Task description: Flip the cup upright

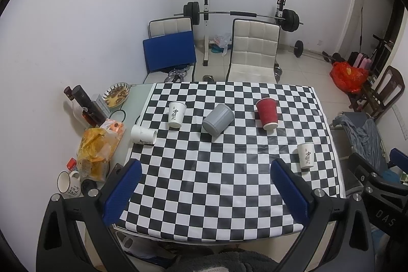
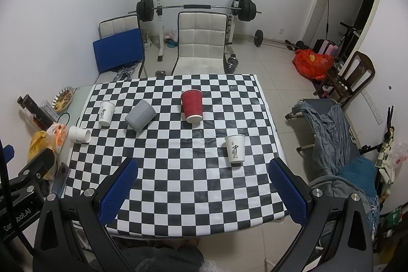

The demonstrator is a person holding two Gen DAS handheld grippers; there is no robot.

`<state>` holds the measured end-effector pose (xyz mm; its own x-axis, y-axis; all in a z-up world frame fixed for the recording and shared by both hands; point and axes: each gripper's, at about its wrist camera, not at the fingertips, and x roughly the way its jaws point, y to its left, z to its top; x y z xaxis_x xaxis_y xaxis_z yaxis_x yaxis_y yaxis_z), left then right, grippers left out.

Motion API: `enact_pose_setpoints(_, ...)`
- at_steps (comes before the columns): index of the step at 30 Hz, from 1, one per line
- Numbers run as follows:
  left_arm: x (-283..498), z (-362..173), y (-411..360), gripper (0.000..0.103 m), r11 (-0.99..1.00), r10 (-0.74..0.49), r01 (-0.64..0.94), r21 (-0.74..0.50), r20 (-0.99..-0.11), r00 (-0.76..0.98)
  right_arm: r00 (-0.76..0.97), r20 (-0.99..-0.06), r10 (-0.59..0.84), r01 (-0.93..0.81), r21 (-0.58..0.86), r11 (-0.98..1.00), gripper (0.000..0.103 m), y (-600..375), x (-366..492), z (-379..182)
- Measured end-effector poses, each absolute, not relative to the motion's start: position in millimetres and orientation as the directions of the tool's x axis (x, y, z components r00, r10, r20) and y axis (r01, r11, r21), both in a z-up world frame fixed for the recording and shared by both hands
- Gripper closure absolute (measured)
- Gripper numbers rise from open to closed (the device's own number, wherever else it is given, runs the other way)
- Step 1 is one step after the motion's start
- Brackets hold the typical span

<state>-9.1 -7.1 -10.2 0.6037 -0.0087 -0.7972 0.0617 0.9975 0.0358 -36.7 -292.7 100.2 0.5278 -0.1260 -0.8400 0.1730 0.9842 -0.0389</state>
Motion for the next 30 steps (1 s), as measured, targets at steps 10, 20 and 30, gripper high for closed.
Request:
enact_pose_setpoints(10, -7, -12, -10, 0.0, 0.998, -0.008, 0.06, 0.036, -0.797, 0.604, 0.527, -0.84, -0.129, 0.172, -0.044, 0.984, 0.0, -293, -36, 101)
enact_pose_setpoints(20, -6, -9, -18, 0.0, 0.997, -0.003, 0.059, 0.041, -0.796, 0.606, 0.527, -0.84, -0.129, 0.172, -0.043, 0.984, 0.0, -291, -37, 102)
enact_pose_setpoints(30, -4, -9, -16, 0.0, 0.998, -0.008, 0.06, 0.036, -0.797, 0.605, 0.527, -0.84, -0.13, 0.172, -0.044, 0.984, 0.0, -290, -38, 103)
